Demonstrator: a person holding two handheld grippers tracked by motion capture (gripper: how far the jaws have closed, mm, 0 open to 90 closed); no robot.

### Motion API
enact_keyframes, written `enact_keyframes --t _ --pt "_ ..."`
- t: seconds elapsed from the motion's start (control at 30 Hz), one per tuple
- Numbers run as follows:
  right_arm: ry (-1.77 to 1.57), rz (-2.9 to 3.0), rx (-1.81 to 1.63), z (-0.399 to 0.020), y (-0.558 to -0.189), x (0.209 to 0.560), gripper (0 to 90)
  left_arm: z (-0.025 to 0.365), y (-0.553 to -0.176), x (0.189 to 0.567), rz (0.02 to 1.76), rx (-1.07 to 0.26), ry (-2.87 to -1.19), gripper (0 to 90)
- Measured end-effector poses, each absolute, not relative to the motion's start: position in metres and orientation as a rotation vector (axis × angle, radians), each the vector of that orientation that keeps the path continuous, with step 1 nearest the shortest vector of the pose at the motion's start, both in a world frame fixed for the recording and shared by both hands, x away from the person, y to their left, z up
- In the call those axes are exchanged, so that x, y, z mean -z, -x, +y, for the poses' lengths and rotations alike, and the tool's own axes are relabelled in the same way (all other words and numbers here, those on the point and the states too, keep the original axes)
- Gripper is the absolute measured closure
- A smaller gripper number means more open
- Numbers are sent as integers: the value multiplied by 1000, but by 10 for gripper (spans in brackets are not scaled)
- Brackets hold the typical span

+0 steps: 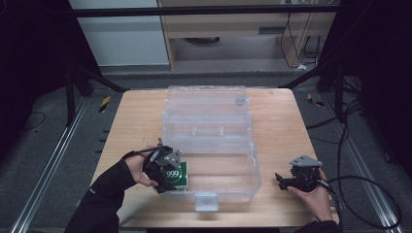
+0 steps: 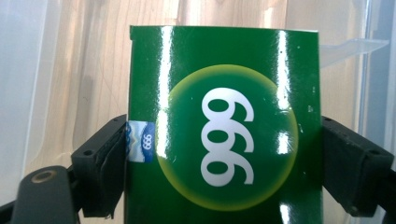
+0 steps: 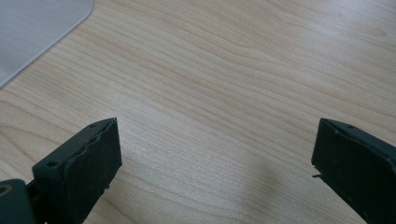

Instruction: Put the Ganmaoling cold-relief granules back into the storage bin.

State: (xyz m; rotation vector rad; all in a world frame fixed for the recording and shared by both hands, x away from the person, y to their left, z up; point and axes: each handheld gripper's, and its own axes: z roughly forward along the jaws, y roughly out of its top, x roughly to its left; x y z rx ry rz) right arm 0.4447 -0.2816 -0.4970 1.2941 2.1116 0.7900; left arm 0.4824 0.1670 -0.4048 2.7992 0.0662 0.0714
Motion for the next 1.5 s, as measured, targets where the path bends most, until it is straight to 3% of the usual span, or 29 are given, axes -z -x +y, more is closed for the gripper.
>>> enact_keyframes --t 0.5,0.93,1.5 --pt "-1298 2109 -791 -282 -444 497 19 179 -477 376 91 -169 -2702 158" --pt "-1302 2108 -787 -283 -444 497 19 223 -464 357 193 -266 -2603 238" --pt "-1302 2099 -790 -284 -444 497 18 280 -457 381 475 -312 -2498 270"
